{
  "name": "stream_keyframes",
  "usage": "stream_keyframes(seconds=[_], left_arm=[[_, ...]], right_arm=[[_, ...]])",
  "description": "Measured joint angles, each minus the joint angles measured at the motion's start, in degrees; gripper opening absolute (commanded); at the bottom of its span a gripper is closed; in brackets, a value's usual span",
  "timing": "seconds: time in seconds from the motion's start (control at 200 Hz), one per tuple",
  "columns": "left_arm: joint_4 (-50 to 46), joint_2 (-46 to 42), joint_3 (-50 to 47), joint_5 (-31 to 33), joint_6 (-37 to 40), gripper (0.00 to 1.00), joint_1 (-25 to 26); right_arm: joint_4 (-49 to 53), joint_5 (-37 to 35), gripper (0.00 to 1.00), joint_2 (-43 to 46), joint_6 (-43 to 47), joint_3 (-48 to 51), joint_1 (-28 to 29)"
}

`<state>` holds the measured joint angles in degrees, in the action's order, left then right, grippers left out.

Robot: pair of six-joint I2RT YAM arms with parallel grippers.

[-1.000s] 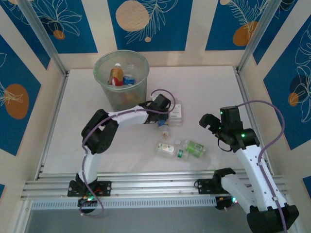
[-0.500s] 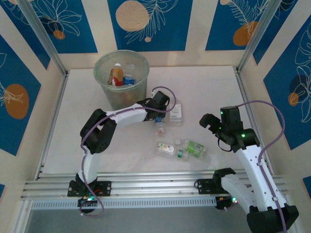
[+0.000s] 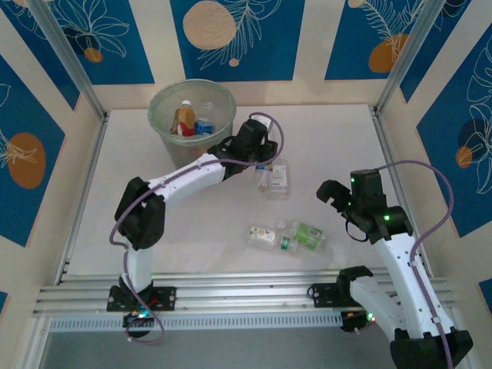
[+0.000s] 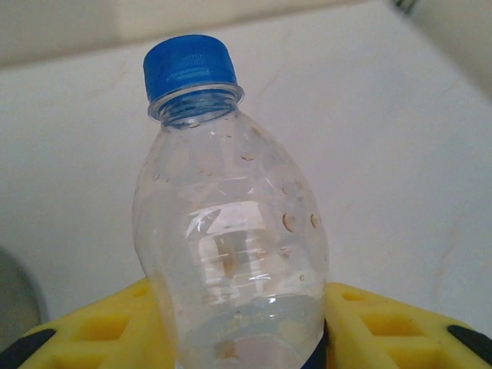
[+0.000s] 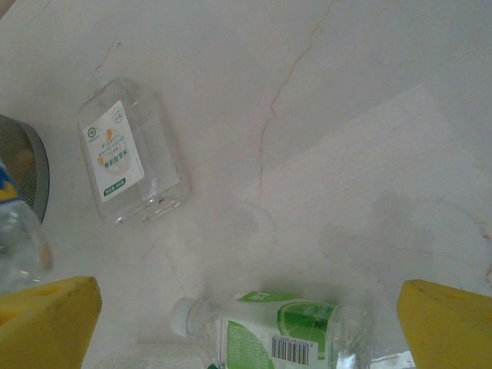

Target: Put the plastic bottles in the bin

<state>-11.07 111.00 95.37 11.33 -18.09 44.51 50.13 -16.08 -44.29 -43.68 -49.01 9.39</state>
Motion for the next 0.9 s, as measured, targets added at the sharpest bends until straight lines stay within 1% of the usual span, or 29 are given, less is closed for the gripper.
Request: stream_keyframes(seconds=[0.235,0.365,0.48,0.655,0.775,0.9], left_arm=[[3.6,-3.7,6.7,-5.6,5.4,0.46,0.0],[6.5,-6.5,8.4,-6.9,9.4,0.46,0.0],[9.5,-9.2,8.4,-6.2,14.0,0.47,0.0],[15.4,-13.6,7.5,-2.9,21.4,0.47,-0.8],[19.5,-16.9,5.2,-1.2,24.8,0.47,-3.7],[23.8,-19.8,1.5,0.5,26.7,0.48,-8.4]], right_arm=[[0.0,0.0,0.99,1.4,0.2,0.0,0.0],[0.0,0.0,0.99,2.4,0.5,-0.1,0.0],[0.0,0.0,0.99,3.5,0.9,-0.1,0.0],[-0.8,0.1,0.99,5.5,1.7,-0.1,0.0],[-1.4,0.5,0.99,6.3,2.0,-0.2,0.0],[-1.9,1.1,0.99,6.4,2.4,-0.4,0.0]])
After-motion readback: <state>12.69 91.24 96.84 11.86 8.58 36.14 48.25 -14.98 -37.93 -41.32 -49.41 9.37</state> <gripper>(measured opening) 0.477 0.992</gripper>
